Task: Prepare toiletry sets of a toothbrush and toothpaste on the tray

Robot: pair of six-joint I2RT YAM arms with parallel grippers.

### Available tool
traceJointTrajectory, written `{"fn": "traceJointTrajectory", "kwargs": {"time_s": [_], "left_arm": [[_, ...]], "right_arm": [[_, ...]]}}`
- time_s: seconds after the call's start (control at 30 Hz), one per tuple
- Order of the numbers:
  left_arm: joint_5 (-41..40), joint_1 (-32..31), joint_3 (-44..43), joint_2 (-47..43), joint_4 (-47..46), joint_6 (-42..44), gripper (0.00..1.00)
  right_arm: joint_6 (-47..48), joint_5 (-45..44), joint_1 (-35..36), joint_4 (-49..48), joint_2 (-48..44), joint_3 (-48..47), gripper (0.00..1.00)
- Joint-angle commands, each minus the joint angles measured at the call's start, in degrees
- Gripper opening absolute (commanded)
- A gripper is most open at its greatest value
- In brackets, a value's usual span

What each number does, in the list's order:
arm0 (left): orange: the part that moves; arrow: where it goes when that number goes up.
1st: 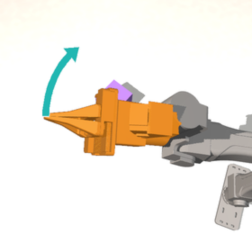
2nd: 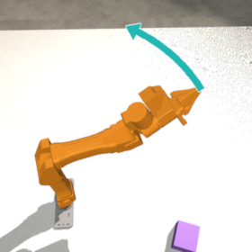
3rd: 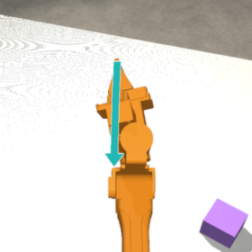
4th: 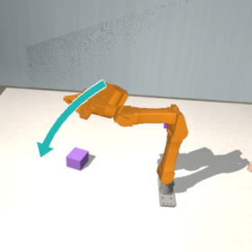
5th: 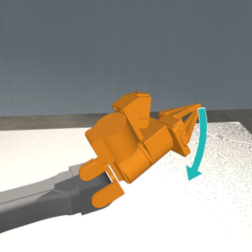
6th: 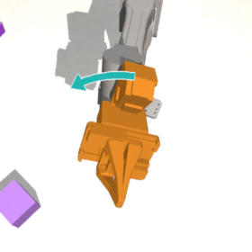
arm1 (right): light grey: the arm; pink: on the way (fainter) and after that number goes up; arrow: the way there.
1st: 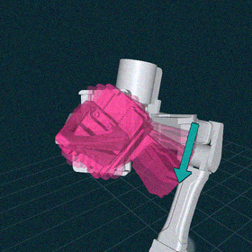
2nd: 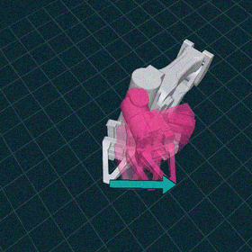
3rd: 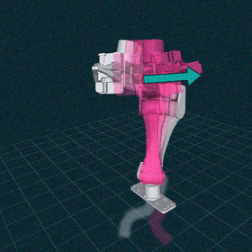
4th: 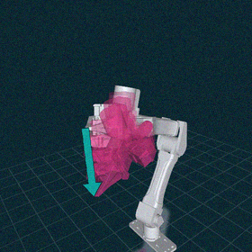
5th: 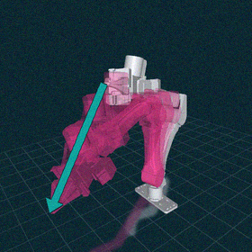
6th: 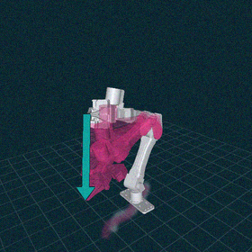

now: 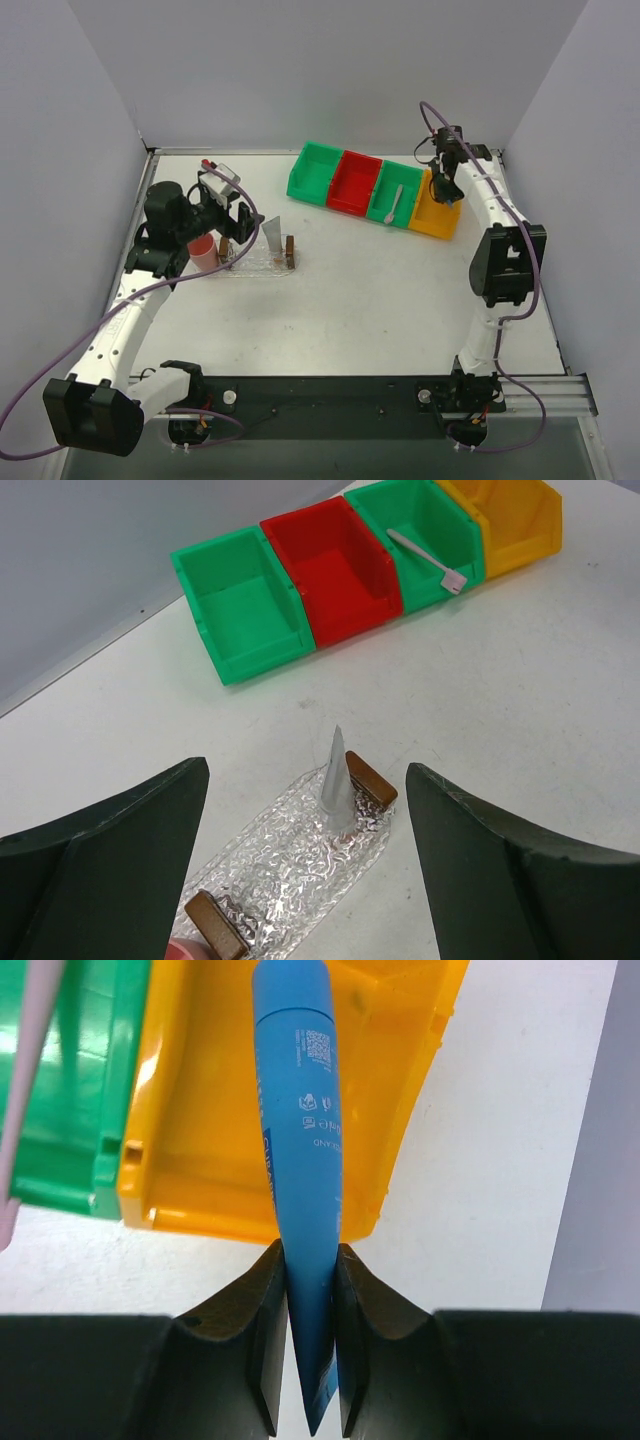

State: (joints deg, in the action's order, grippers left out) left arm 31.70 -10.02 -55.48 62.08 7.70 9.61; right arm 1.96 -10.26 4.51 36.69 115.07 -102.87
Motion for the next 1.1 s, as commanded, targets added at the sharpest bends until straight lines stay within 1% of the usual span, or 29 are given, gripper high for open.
{"fn": "traceJointTrajectory", "kwargs": {"time_s": [0.0, 0.17, 0.2, 0.3, 0.33, 0.37, 0.43, 0.5, 0.53, 0.57, 0.6, 0.63, 0.67, 0.77, 0.8, 0.83, 0.93, 1.07], "left_arm": [[0.2, 0.27, -5.77, 0.05, -0.5, -0.64, 0.91], [2.3, 0.18, -6.57, 0.58, -3.39, -5.56, 0.91], [2.83, 0.18, -6.65, 0.76, -3.75, -6.43, 0.91], [6.69, 0.09, -8.76, 2.6, -4.01, -9.34, 0.9], [7.92, -0.08, -9.63, 3.21, -3.23, -11.6, 0.89], [10.89, -0.09, -11.38, 4.44, -3.05, -12.15, 0.89], [13.46, -0.87, -13.15, 5.41, -2.08, -12.68, 0.88], [14.96, -1.93, -16.05, 6.47, -0.77, -11.9, 0.88], [15.05, -2.71, -17.36, 6.73, 1.68, -9.98, 0.88], [14.71, -4.81, -18.42, 7.17, 3.0, -7.87, 0.88], [13.22, -6.05, -20.61, 7.26, 4.5, -6.2, 0.88], [12.08, -7.37, -21.33, 7.26, 6.69, -2.79, 0.88], [10.59, -10.69, -21.77, 6.83, 7.32, -1.1, 0.88], [3.56, -15.71, -22.03, 5.51, 8.2, 5.93, 0.88], [1.71, -19.04, -22.21, 5.33, 8.73, 8.13, 0.88], [-2.31, -20.46, -23.08, 5.5, 10.12, 12.32, 0.88], [-8.3, -25.65, -25.19, 6.56, 13.46, 19.1, 0.88], [-12.44, -31.72, -28.7, 8.84, 17.86, 24.92, 0.89]], "right_arm": [[1.56, 3.75, -0.21, 2.16, -9.24, 1.27, 0.0], [2.17, 9.72, -0.12, 2.51, -17.32, 3.28, 0.0], [2.26, 13.3, -0.21, 2.6, -18.55, 3.64, 0.0], [2.61, 18.85, 0.14, 3.21, -23.38, 4.43, 0.0], [2.79, 23.14, 0.49, 3.74, -25.66, 4.61, 0.0], [3.22, 25.1, 0.76, 3.83, -26.73, 4.78, 0.0], [4.71, 29.66, 3.03, 4.01, -29.88, 5.75, 0.0], [5.86, 30.82, 5.67, 4.09, -31.82, 6.71, 0.0], [7.17, 31.26, 7.07, 4.27, -33.14, 7.07, 0.0], [7.53, 31.96, 9.87, 4.27, -33.85, 7.42, 0.0], [7.97, 32.41, 11.12, 4.27, -34.29, 7.59, 0.0], [8.32, 33.37, 12.35, 4.62, -34.9, 7.77, 0.0], [8.33, 36.16, 13.67, 4.71, -35.08, 7.68, 0.0], [6.93, 39.87, 15.0, 5.58, -34.47, 6.11, 0.0], [6.57, 41.8, 15.52, 6.02, -34.04, 5.41, 0.0], [6.13, 42.77, 15.79, 6.99, -32.99, 4.44, 0.0], [5.08, 46.9, 16.05, 8.92, -30.79, 1.45, 0.0], [6.3, 49.28, 16.93, 9.54, -30.16, 0.83, 0.0]]}}
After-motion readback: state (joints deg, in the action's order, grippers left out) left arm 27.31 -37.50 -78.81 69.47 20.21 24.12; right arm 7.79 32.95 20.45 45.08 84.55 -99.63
